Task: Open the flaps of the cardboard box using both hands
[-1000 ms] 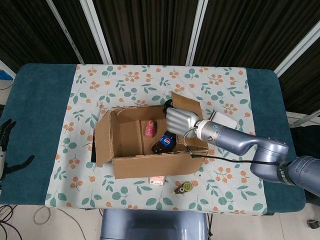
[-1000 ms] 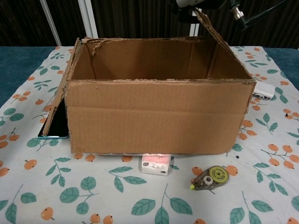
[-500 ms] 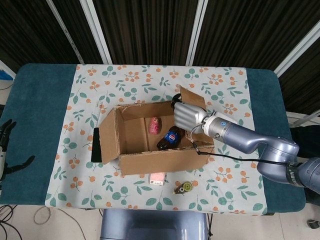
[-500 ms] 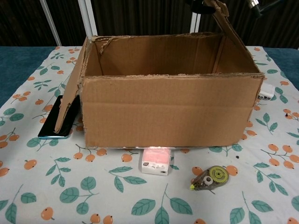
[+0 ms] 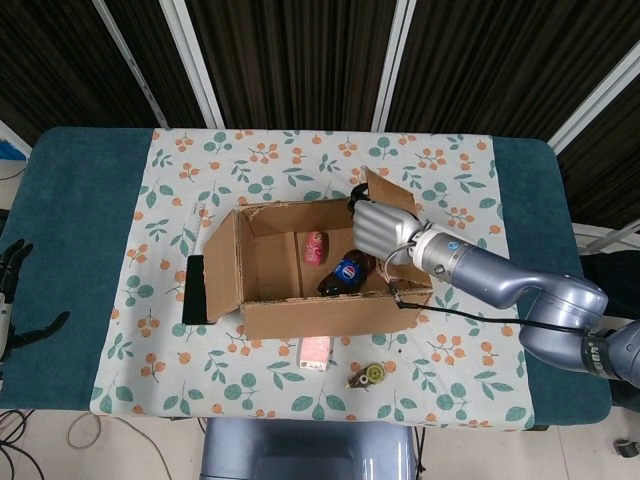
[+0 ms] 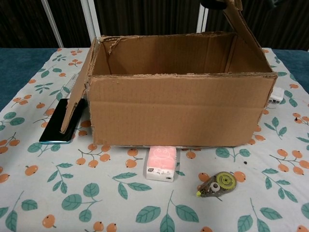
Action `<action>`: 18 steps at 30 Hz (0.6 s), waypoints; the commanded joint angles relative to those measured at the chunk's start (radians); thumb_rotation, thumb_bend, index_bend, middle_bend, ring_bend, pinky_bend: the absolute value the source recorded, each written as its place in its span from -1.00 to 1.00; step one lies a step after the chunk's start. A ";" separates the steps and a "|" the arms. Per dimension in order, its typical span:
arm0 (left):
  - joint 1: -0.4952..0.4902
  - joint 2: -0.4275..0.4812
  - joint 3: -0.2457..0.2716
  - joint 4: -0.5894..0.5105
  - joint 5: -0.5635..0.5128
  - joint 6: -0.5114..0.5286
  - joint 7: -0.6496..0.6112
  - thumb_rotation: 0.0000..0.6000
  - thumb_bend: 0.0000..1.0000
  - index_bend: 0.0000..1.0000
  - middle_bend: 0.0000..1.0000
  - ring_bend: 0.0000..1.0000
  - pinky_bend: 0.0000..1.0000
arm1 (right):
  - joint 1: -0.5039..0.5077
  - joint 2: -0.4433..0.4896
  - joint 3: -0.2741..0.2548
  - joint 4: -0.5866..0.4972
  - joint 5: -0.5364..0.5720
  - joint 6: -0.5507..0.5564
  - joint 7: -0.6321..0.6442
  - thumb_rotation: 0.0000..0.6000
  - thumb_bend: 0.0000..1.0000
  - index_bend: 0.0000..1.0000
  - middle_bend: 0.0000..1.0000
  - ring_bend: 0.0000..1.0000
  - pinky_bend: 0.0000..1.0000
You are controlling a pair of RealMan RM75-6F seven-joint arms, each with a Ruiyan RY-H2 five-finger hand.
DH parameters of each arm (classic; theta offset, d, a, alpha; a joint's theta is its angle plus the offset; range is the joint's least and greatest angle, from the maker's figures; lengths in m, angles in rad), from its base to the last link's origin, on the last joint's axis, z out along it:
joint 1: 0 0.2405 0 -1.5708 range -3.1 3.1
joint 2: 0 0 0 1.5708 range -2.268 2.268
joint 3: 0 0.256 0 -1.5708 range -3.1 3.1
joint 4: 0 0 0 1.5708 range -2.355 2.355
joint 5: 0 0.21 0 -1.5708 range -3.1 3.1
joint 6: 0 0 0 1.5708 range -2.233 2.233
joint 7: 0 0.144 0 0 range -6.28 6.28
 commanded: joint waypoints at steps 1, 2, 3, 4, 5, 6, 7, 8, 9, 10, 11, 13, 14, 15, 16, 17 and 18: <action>0.001 0.000 0.000 0.000 0.000 0.001 -0.002 1.00 -0.66 -1.00 -1.00 -1.00 -0.87 | -0.001 0.002 0.000 0.000 -0.003 -0.003 -0.005 1.00 1.00 -0.03 -0.28 -0.51 -0.44; 0.001 0.000 0.000 0.000 0.000 0.001 -0.002 1.00 -0.66 -1.00 -1.00 -1.00 -0.87 | -0.002 0.003 0.001 0.000 -0.004 -0.004 -0.007 1.00 1.00 -0.03 -0.28 -0.51 -0.44; 0.000 0.000 0.000 0.000 0.000 0.000 -0.002 1.00 -0.66 -1.00 -1.00 -1.00 -0.87 | -0.004 0.004 0.001 0.001 -0.003 -0.005 -0.008 1.00 1.00 -0.03 -0.28 -0.51 -0.44; 0.000 0.000 0.000 0.000 0.000 0.000 -0.002 1.00 -0.66 -1.00 -1.00 -1.00 -0.87 | -0.005 0.005 0.002 0.001 -0.002 -0.006 -0.008 1.00 1.00 -0.04 -0.28 -0.51 -0.44; 0.000 0.000 0.001 0.000 0.001 0.000 -0.002 1.00 -0.66 -1.00 -1.00 -1.00 -0.87 | -0.007 0.006 0.003 0.001 -0.001 -0.007 -0.009 1.00 1.00 -0.04 -0.28 -0.51 -0.44; 0.000 0.000 0.001 0.000 0.001 0.000 -0.001 1.00 -0.66 -1.00 -1.00 -1.00 -0.87 | -0.008 0.008 0.004 0.001 -0.001 -0.008 -0.011 1.00 1.00 -0.03 -0.28 -0.51 -0.44; 0.000 0.000 0.001 0.000 0.002 0.000 -0.001 1.00 -0.66 -1.00 -1.00 -1.00 -0.87 | -0.008 0.010 0.004 0.002 -0.001 -0.010 -0.014 1.00 1.00 -0.03 -0.28 -0.51 -0.44; 0.000 0.000 0.001 0.000 0.002 0.000 -0.001 1.00 -0.66 -1.00 -1.00 -1.00 -0.87 | -0.009 0.012 0.005 0.001 -0.001 -0.012 -0.015 1.00 1.00 -0.03 -0.28 -0.51 -0.44; 0.000 0.000 0.001 -0.001 0.002 0.000 -0.002 1.00 -0.66 -1.00 -1.00 -1.00 -0.87 | -0.010 0.015 0.006 0.000 0.000 -0.013 -0.015 1.00 1.00 -0.03 -0.28 -0.51 -0.44; 0.000 0.001 0.001 -0.001 0.002 0.000 -0.002 1.00 -0.66 -1.00 -1.00 -1.00 -0.87 | -0.011 0.019 0.006 -0.002 -0.001 -0.014 -0.016 1.00 1.00 -0.03 -0.28 -0.51 -0.44; 0.000 0.001 0.001 -0.001 0.002 0.000 -0.001 1.00 -0.66 -1.00 -1.00 -1.00 -0.87 | -0.012 0.023 0.007 -0.003 -0.002 -0.014 -0.018 1.00 1.00 -0.03 -0.28 -0.51 -0.44; 0.000 0.001 0.001 -0.001 0.003 0.000 -0.001 1.00 -0.66 -1.00 -1.00 -1.00 -0.87 | -0.015 0.031 0.009 -0.006 0.000 -0.015 -0.018 1.00 1.00 -0.03 -0.28 -0.51 -0.44; 0.000 0.001 0.001 -0.001 0.003 0.000 -0.001 1.00 -0.66 -1.00 -1.00 -1.00 -0.87 | -0.016 0.033 0.010 -0.007 -0.001 -0.016 -0.019 1.00 1.00 -0.03 -0.28 -0.51 -0.44; 0.000 0.001 0.002 -0.001 0.004 0.001 -0.001 1.00 -0.66 -1.00 -1.00 -1.00 -0.87 | -0.017 0.037 0.011 -0.008 -0.001 -0.016 -0.020 1.00 1.00 -0.03 -0.28 -0.51 -0.44; 0.000 0.001 0.002 -0.001 0.004 0.001 -0.001 1.00 -0.66 -1.00 -1.00 -1.00 -0.87 | -0.018 0.040 0.011 -0.008 -0.002 -0.016 -0.021 1.00 1.00 -0.03 -0.28 -0.51 -0.44; 0.001 0.001 0.002 -0.002 0.004 0.001 -0.001 1.00 -0.66 -1.00 -1.00 -1.00 -0.87 | -0.019 0.044 0.012 -0.009 -0.003 -0.016 -0.022 1.00 1.00 -0.03 -0.28 -0.51 -0.44; 0.001 0.001 0.002 -0.002 0.005 0.002 -0.001 1.00 -0.66 -1.00 -1.00 -1.00 -0.87 | -0.021 0.049 0.013 -0.011 -0.002 -0.017 -0.022 1.00 1.00 -0.04 -0.28 -0.51 -0.44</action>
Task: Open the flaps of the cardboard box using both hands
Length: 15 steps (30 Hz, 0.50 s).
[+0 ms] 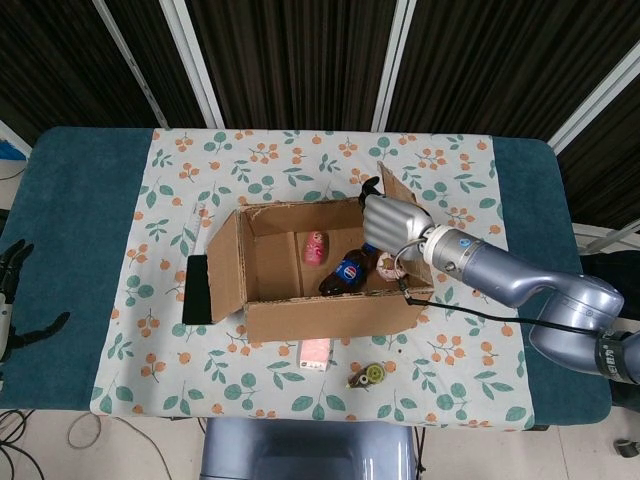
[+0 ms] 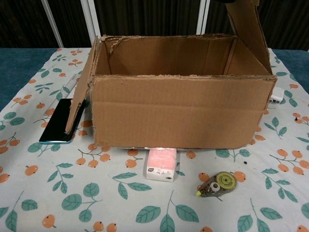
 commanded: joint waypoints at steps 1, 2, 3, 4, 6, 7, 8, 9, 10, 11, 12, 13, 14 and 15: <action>0.000 0.000 0.000 0.000 0.001 0.001 0.000 1.00 -0.66 -1.00 -1.00 -1.00 -0.87 | -0.004 0.013 0.003 -0.004 0.001 -0.003 -0.001 1.00 1.00 -0.04 -0.29 -0.51 -0.44; 0.000 0.000 0.000 0.000 0.001 0.001 -0.001 1.00 -0.66 -1.00 -1.00 -1.00 -0.87 | -0.004 0.017 0.004 -0.005 0.002 -0.004 -0.001 1.00 1.00 -0.04 -0.29 -0.51 -0.44; 0.000 0.000 0.001 0.000 0.002 0.001 0.000 1.00 -0.66 -1.00 -1.00 -1.00 -0.87 | -0.006 0.022 0.006 -0.007 0.004 -0.005 -0.001 1.00 1.00 -0.04 -0.29 -0.51 -0.44; 0.000 0.000 0.001 0.001 0.002 0.000 0.000 1.00 -0.66 -1.00 -1.00 -1.00 -0.87 | -0.008 0.026 0.008 -0.009 0.007 -0.007 -0.001 1.00 1.00 -0.04 -0.29 -0.51 -0.44; 0.000 0.000 0.002 0.001 0.003 -0.001 0.000 1.00 -0.66 -1.00 -1.00 -1.00 -0.87 | -0.011 0.034 0.011 -0.014 0.008 -0.007 -0.003 1.00 1.00 -0.06 -0.29 -0.51 -0.44; 0.000 -0.001 0.002 0.002 0.004 0.000 0.000 1.00 -0.66 -1.00 -1.00 -1.00 -0.87 | -0.013 0.037 0.012 -0.017 0.007 -0.006 -0.003 1.00 1.00 -0.08 -0.29 -0.51 -0.44; 0.000 -0.001 0.002 0.002 0.004 0.000 0.000 1.00 -0.66 -1.00 -1.00 -1.00 -0.87 | -0.016 0.039 0.013 -0.020 0.008 -0.005 -0.001 1.00 1.00 -0.10 -0.29 -0.51 -0.44; 0.000 -0.001 0.002 0.002 0.004 0.000 -0.001 1.00 -0.66 -1.00 -1.00 -1.00 -0.87 | -0.017 0.040 0.014 -0.023 0.009 -0.004 0.001 1.00 1.00 -0.11 -0.30 -0.51 -0.44; 0.000 -0.001 0.002 0.002 0.005 0.001 -0.001 1.00 -0.66 -1.00 -1.00 -1.00 -0.87 | -0.020 0.042 0.015 -0.026 0.009 -0.002 0.004 1.00 1.00 -0.14 -0.30 -0.52 -0.44; 0.000 -0.001 0.002 0.003 0.005 0.001 -0.001 1.00 -0.66 -1.00 -1.00 -1.00 -0.87 | -0.022 0.044 0.016 -0.028 0.008 0.000 0.007 1.00 1.00 -0.17 -0.31 -0.52 -0.44; 0.000 -0.001 0.002 0.002 0.005 0.001 -0.002 1.00 -0.66 -1.00 -1.00 -1.00 -0.87 | -0.023 0.047 0.017 -0.030 0.007 0.001 0.010 1.00 1.00 -0.19 -0.32 -0.52 -0.44; 0.000 -0.001 0.002 0.002 0.005 0.001 -0.003 1.00 -0.66 -1.00 -1.00 -1.00 -0.87 | -0.024 0.049 0.017 -0.031 0.006 0.003 0.012 1.00 1.00 -0.21 -0.33 -0.52 -0.44; 0.000 -0.001 0.002 0.002 0.005 0.001 -0.003 1.00 -0.66 -1.00 -1.00 -1.00 -0.87 | -0.025 0.051 0.018 -0.032 0.004 0.003 0.016 1.00 1.00 -0.22 -0.33 -0.52 -0.44; 0.000 -0.001 0.002 0.003 0.005 0.001 -0.003 1.00 -0.66 -1.00 -1.00 -1.00 -0.87 | -0.026 0.054 0.020 -0.033 0.003 0.004 0.019 1.00 1.00 -0.22 -0.33 -0.52 -0.44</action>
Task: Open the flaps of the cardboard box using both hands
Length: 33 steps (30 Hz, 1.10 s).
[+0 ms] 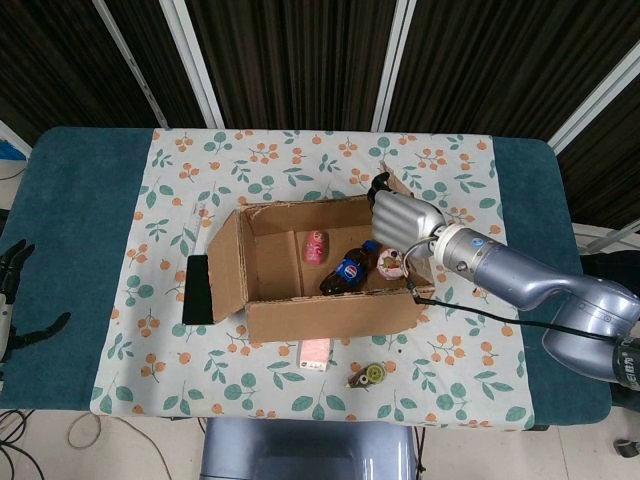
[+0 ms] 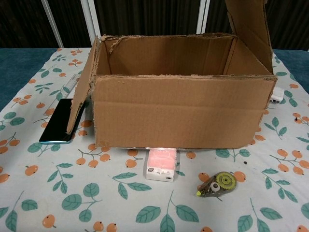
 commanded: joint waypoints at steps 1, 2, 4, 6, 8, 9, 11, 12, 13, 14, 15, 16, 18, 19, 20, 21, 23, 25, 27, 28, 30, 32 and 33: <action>0.000 0.000 0.000 0.000 0.000 0.000 0.000 1.00 -0.66 -1.00 -1.00 -1.00 -0.87 | -0.002 0.006 0.003 -0.002 -0.003 0.001 0.007 1.00 1.00 -0.22 -0.33 -0.52 -0.44; 0.000 0.000 0.000 0.001 0.000 -0.001 0.000 1.00 -0.66 -1.00 -1.00 -1.00 -0.87 | -0.002 0.008 0.004 -0.003 -0.005 0.001 0.010 1.00 1.00 -0.22 -0.33 -0.52 -0.44; 0.000 0.000 0.000 0.001 -0.001 -0.001 0.000 1.00 -0.66 -1.00 -1.00 -1.00 -0.87 | -0.003 0.014 0.006 -0.005 -0.007 0.002 0.017 1.00 1.00 -0.23 -0.33 -0.52 -0.44; 0.000 0.000 0.000 0.001 0.000 0.000 0.001 1.00 -0.66 -1.00 -1.00 -1.00 -0.87 | -0.004 0.020 0.008 -0.005 -0.012 0.001 0.020 1.00 1.00 -0.23 -0.33 -0.52 -0.44; 0.000 -0.001 0.000 0.001 0.000 0.000 0.002 1.00 -0.66 -1.00 -1.00 -1.00 -0.87 | -0.005 0.026 0.009 -0.005 -0.017 0.000 0.023 1.00 1.00 -0.23 -0.33 -0.52 -0.44; 0.000 -0.001 0.000 0.001 0.000 0.000 0.001 1.00 -0.66 -1.00 -1.00 -1.00 -0.87 | -0.006 0.029 0.009 -0.006 -0.019 0.000 0.024 1.00 1.00 -0.23 -0.33 -0.52 -0.44; 0.000 -0.001 0.000 0.001 -0.001 0.000 0.001 1.00 -0.66 -1.00 -1.00 -1.00 -0.87 | -0.008 0.034 0.010 -0.005 -0.022 -0.001 0.027 1.00 1.00 -0.23 -0.33 -0.52 -0.44; 0.000 0.000 0.000 0.001 -0.001 -0.001 0.000 1.00 -0.66 -1.00 -1.00 -1.00 -0.87 | -0.009 0.038 0.010 -0.004 -0.024 -0.002 0.027 1.00 1.00 -0.23 -0.33 -0.52 -0.44; 0.000 0.000 0.000 0.001 -0.001 -0.001 0.000 1.00 -0.66 -1.00 -1.00 -1.00 -0.87 | -0.010 0.041 0.011 -0.003 -0.026 -0.003 0.027 1.00 1.00 -0.23 -0.33 -0.52 -0.44; -0.001 0.000 0.000 0.000 0.000 -0.001 0.000 1.00 -0.66 -1.00 -1.00 -1.00 -0.87 | -0.011 0.045 0.012 -0.002 -0.027 -0.004 0.028 1.00 1.00 -0.23 -0.33 -0.52 -0.44; -0.001 0.000 0.001 0.000 0.000 -0.002 0.000 1.00 -0.66 -1.00 -1.00 -1.00 -0.87 | -0.013 0.049 0.013 -0.002 -0.026 -0.005 0.029 1.00 1.00 -0.23 -0.33 -0.52 -0.44; -0.001 0.000 0.002 0.000 0.001 -0.003 0.000 1.00 -0.66 -1.00 -1.00 -1.00 -0.87 | -0.015 0.053 0.013 -0.002 -0.025 -0.007 0.031 1.00 1.00 -0.23 -0.33 -0.53 -0.44; -0.001 0.001 0.003 0.000 0.002 -0.004 0.000 1.00 -0.66 -1.00 -1.00 -1.00 -0.87 | -0.017 0.058 0.015 -0.004 -0.026 -0.009 0.030 1.00 1.00 -0.23 -0.33 -0.53 -0.44; -0.002 0.000 0.003 0.001 0.003 -0.004 0.001 1.00 -0.66 -1.00 -1.00 -1.00 -0.87 | -0.019 0.062 0.014 -0.004 -0.029 -0.011 0.028 1.00 1.00 -0.23 -0.33 -0.52 -0.44; -0.002 0.000 0.003 0.001 0.004 -0.003 0.001 1.00 -0.66 -1.00 -1.00 -1.00 -0.87 | -0.021 0.065 0.015 -0.004 -0.031 -0.012 0.027 1.00 1.00 -0.23 -0.33 -0.52 -0.44; -0.001 0.000 0.003 0.001 0.004 -0.003 0.000 1.00 -0.66 -1.00 -1.00 -1.00 -0.87 | -0.023 0.069 0.014 -0.004 -0.033 -0.014 0.026 1.00 1.00 -0.23 -0.33 -0.52 -0.44; -0.002 0.001 0.004 0.001 0.005 -0.004 0.000 1.00 -0.66 -1.00 -1.00 -1.00 -0.87 | -0.026 0.075 0.014 -0.002 -0.035 -0.017 0.024 1.00 1.00 -0.23 -0.33 -0.52 -0.44; -0.002 0.002 0.006 0.002 0.009 -0.003 0.000 1.00 -0.66 -1.00 -1.00 -1.00 -0.87 | -0.032 0.084 0.015 -0.001 -0.032 -0.020 0.024 1.00 1.00 -0.23 -0.33 -0.52 -0.44; -0.002 0.002 0.008 0.003 0.013 -0.003 0.002 1.00 -0.66 -1.00 -1.00 -1.00 -0.87 | -0.038 0.092 0.016 0.000 -0.031 -0.021 0.021 1.00 1.00 -0.23 -0.33 -0.52 -0.44; -0.002 0.002 0.008 0.003 0.013 -0.003 0.001 1.00 -0.66 -1.00 -1.00 -1.00 -0.87 | -0.042 0.097 0.016 0.000 -0.032 -0.021 0.019 1.00 1.00 -0.23 -0.33 -0.52 -0.44; -0.002 0.002 0.009 0.003 0.012 -0.004 0.002 1.00 -0.66 -1.00 -1.00 -1.00 -0.87 | -0.051 0.106 0.017 0.000 -0.030 -0.020 0.019 1.00 1.00 -0.23 -0.33 -0.52 -0.44; -0.002 0.003 0.009 0.003 0.012 -0.004 0.002 1.00 -0.65 -1.00 -1.00 -1.00 -0.87 | -0.060 0.111 0.017 0.002 -0.026 -0.018 0.018 1.00 1.00 -0.23 -0.33 -0.52 -0.44; -0.002 0.003 0.009 0.002 0.013 -0.004 0.002 1.00 -0.65 -1.00 -1.00 -1.00 -0.87 | -0.067 0.114 0.016 0.004 -0.024 -0.018 0.017 1.00 1.00 -0.23 -0.33 -0.53 -0.44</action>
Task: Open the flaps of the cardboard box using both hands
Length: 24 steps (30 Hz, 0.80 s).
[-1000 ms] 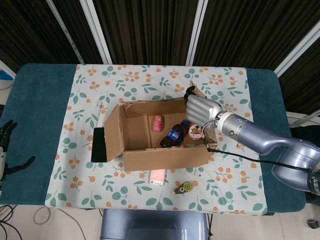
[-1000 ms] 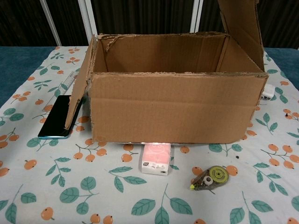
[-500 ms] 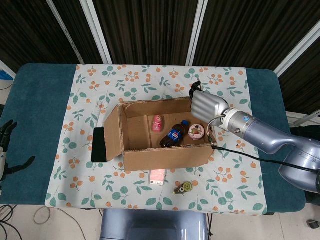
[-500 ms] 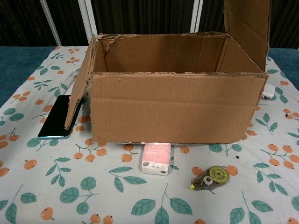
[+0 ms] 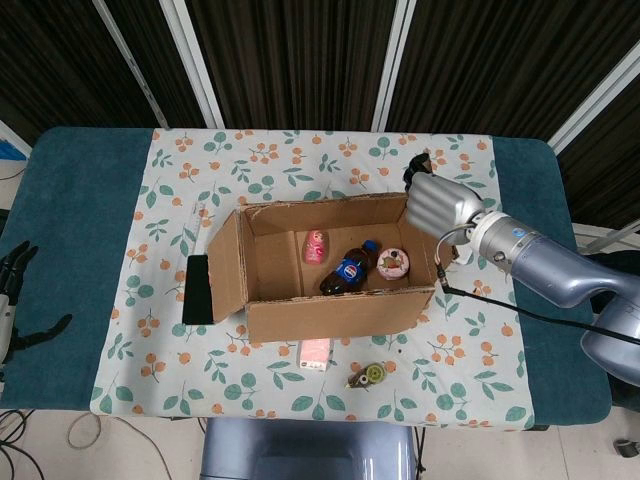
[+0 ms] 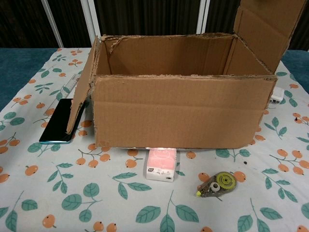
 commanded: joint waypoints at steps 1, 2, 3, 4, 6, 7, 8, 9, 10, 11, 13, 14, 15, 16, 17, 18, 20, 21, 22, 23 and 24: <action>0.000 0.000 0.001 -0.001 0.001 0.000 0.001 1.00 -0.64 -1.00 -1.00 -1.00 -0.87 | -0.013 0.006 -0.002 0.005 0.005 0.001 -0.003 1.00 1.00 -0.23 -0.33 -0.53 -0.44; 0.000 0.001 0.001 -0.001 0.002 0.000 0.002 1.00 -0.64 -1.00 -1.00 -1.00 -0.87 | -0.019 0.008 -0.003 0.006 0.008 0.000 -0.004 1.00 1.00 -0.23 -0.33 -0.53 -0.44; 0.000 0.001 0.002 -0.002 0.002 0.000 0.002 1.00 -0.64 -1.00 -1.00 -1.00 -0.87 | -0.025 0.008 -0.004 0.008 0.011 0.001 -0.006 1.00 1.00 -0.23 -0.33 -0.53 -0.44; 0.000 0.001 0.002 -0.002 0.002 0.000 0.002 1.00 -0.64 -1.00 -1.00 -1.00 -0.87 | -0.030 0.009 -0.005 0.009 0.012 0.002 -0.008 1.00 1.00 -0.23 -0.33 -0.52 -0.44; 0.000 0.001 0.002 -0.002 0.002 0.001 0.003 1.00 -0.64 -1.00 -1.00 -1.00 -0.87 | -0.043 0.009 -0.005 0.013 0.016 0.007 -0.012 1.00 1.00 -0.23 -0.33 -0.52 -0.44; 0.001 0.001 0.002 -0.003 0.002 0.001 0.003 1.00 -0.64 -1.00 -1.00 -1.00 -0.87 | -0.049 0.009 -0.006 0.014 0.019 0.009 -0.014 1.00 1.00 -0.23 -0.33 -0.52 -0.44; 0.001 0.001 0.002 -0.003 0.001 0.001 0.003 1.00 -0.64 -1.00 -1.00 -1.00 -0.87 | -0.055 0.008 -0.007 0.016 0.021 0.011 -0.017 1.00 1.00 -0.23 -0.33 -0.53 -0.44; 0.001 0.001 0.002 -0.003 0.002 0.001 0.004 1.00 -0.64 -1.00 -1.00 -1.00 -0.87 | -0.061 0.007 -0.008 0.018 0.022 0.013 -0.020 1.00 1.00 -0.23 -0.33 -0.53 -0.44; 0.000 0.001 0.002 -0.003 0.002 0.001 0.004 1.00 -0.64 -1.00 -1.00 -1.00 -0.87 | -0.068 0.006 -0.010 0.022 0.024 0.015 -0.023 1.00 1.00 -0.23 -0.33 -0.53 -0.44; 0.000 0.001 0.002 -0.003 0.002 0.001 0.005 1.00 -0.64 -1.00 -1.00 -1.00 -0.87 | -0.075 0.003 -0.011 0.026 0.026 0.017 -0.026 1.00 1.00 -0.23 -0.33 -0.53 -0.44; 0.000 0.001 0.002 -0.003 0.001 0.001 0.005 1.00 -0.64 -1.00 -1.00 -1.00 -0.87 | -0.089 0.000 -0.016 0.035 0.033 0.019 -0.030 1.00 1.00 -0.23 -0.33 -0.52 -0.44; 0.000 0.001 0.002 -0.003 0.001 0.001 0.005 1.00 -0.64 -1.00 -1.00 -1.00 -0.87 | -0.097 -0.002 -0.020 0.040 0.037 0.019 -0.033 1.00 1.00 -0.23 -0.33 -0.52 -0.44; 0.000 0.002 0.002 -0.003 0.000 0.000 0.005 1.00 -0.64 -1.00 -1.00 -1.00 -0.87 | -0.105 -0.004 -0.023 0.045 0.039 0.020 -0.039 1.00 1.00 -0.23 -0.33 -0.52 -0.44; 0.001 0.002 0.002 -0.003 -0.001 0.000 0.005 1.00 -0.64 -1.00 -1.00 -1.00 -0.87 | -0.114 -0.006 -0.028 0.052 0.040 0.021 -0.045 1.00 1.00 -0.23 -0.33 -0.52 -0.44; 0.001 0.002 0.002 -0.003 -0.001 0.000 0.005 1.00 -0.64 -1.00 -1.00 -1.00 -0.87 | -0.120 -0.008 -0.030 0.056 0.043 0.023 -0.048 1.00 1.00 -0.23 -0.33 -0.52 -0.44; 0.001 0.002 0.002 -0.003 -0.001 0.000 0.005 1.00 -0.64 -1.00 -1.00 -1.00 -0.87 | -0.130 -0.009 -0.033 0.063 0.051 0.024 -0.050 1.00 1.00 -0.23 -0.33 -0.52 -0.44; 0.000 0.001 0.002 -0.003 0.000 0.000 0.005 1.00 -0.64 -1.00 -1.00 -1.00 -0.87 | -0.147 -0.012 -0.037 0.073 0.065 0.031 -0.053 1.00 1.00 -0.24 -0.34 -0.53 -0.44; 0.000 0.002 0.003 -0.003 0.001 -0.001 0.006 1.00 -0.64 -1.00 -1.00 -1.00 -0.87 | -0.157 -0.013 -0.039 0.078 0.073 0.035 -0.057 1.00 1.00 -0.24 -0.35 -0.53 -0.44; 0.000 0.002 0.004 -0.004 0.001 -0.002 0.008 1.00 -0.64 -1.00 -1.00 -1.00 -0.87 | -0.167 -0.014 -0.041 0.083 0.079 0.041 -0.061 1.00 1.00 -0.25 -0.35 -0.53 -0.44; -0.001 0.001 0.004 -0.003 0.001 -0.003 0.009 1.00 -0.64 -1.00 -1.00 -1.00 -0.87 | -0.176 -0.015 -0.043 0.086 0.087 0.044 -0.066 1.00 1.00 -0.26 -0.36 -0.53 -0.44; -0.001 0.001 0.005 -0.004 0.001 -0.004 0.010 1.00 -0.64 -1.00 -1.00 -1.00 -0.87 | -0.185 -0.015 -0.045 0.090 0.095 0.047 -0.071 1.00 1.00 -0.27 -0.36 -0.53 -0.44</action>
